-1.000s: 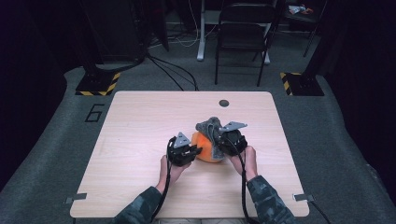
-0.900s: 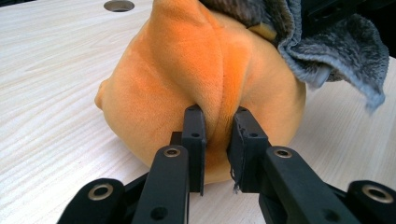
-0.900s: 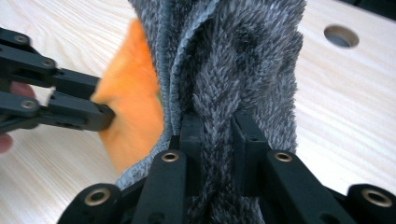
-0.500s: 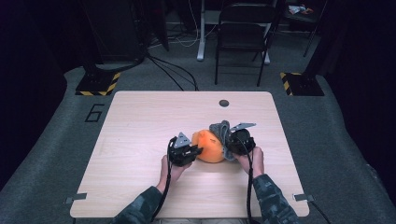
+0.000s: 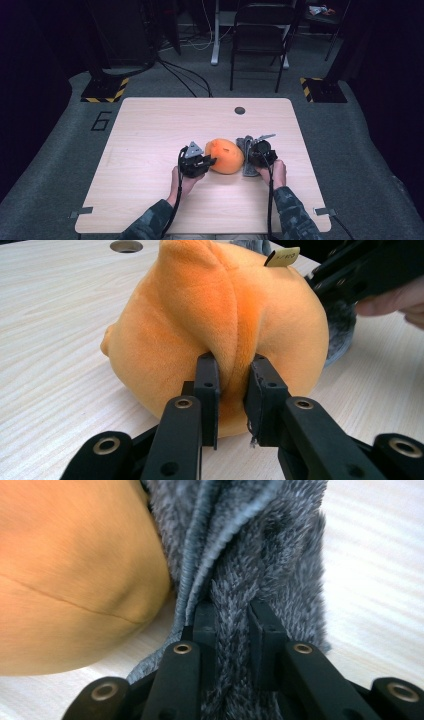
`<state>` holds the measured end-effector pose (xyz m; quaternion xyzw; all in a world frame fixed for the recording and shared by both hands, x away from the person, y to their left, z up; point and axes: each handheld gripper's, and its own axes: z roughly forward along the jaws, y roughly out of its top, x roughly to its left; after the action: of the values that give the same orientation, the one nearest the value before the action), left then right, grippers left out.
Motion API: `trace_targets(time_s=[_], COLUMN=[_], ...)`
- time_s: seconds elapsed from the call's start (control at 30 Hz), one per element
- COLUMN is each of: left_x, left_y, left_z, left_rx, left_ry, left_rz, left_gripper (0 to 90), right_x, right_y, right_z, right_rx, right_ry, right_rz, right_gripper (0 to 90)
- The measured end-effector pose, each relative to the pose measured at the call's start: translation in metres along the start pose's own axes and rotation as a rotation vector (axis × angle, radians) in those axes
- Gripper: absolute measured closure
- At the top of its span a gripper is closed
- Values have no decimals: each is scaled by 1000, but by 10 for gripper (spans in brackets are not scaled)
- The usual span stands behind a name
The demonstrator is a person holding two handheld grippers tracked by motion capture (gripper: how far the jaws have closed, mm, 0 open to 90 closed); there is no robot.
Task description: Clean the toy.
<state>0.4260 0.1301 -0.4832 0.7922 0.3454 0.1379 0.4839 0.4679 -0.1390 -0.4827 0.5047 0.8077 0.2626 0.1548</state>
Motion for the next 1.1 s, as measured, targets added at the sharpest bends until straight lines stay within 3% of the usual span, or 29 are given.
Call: trace_targets(time_s=[0.03, 0.13, 0.3, 0.37, 0.43, 0.5, 0.57, 0.67, 0.83, 0.93, 1.0, 1.03, 1.1], left_x=[0, 0, 1, 1, 3, 4, 4, 2, -5, -4, -3, -3, -4], left_y=[0, 0, 0, 0, 0, -1, -1, 1, -2, -4, -5, -4, -5], left_z=[0, 0, 0, 0, 0, -1, -2, -1, 6, 8, 9, 8, 9], left_rx=[-2, -4, -2, -5, -2, 1, -7, 11, 50, 46, 45, 46, 43], left_ry=[0, 0, 5, 3, 7, 24, 30, 51, 61, 56, 53, 59, 71], left_rz=[0, -2, -4, -11, -8, 7, 3, 41, 136, 151, 134, 136, 133], left_gripper=[770, 769, 763, 759, 736, 672, 576, 434, 356, 425, 545, 603, 684], right_x=[-2, -3, 10, 23, 36, 46, 45, 44, 38, 36, 36, 35, 36], right_y=[2, 10, 24, 27, 27, 23, 22, 22, 21, 20, 20, 19, 19], right_z=[-4, -26, -66, -69, -59, -45, -42, -44, -42, -40, -40, -39, -40], right_rx=[-21, -104, -226, -216, -157, -134, -147, -156, -163, -163, -168, -171, -170], right_ry=[3, 19, 113, 150, 175, 147, 146, 129, 127, 134, 141, 139, 139], right_rz=[-13, 9, -6, -47, -93, -107, -93, -103, -93, -85, -74, -91, -69], right_gripper=[766, 767, 767, 766, 765, 766, 766, 765, 765, 763, 763, 763, 763])
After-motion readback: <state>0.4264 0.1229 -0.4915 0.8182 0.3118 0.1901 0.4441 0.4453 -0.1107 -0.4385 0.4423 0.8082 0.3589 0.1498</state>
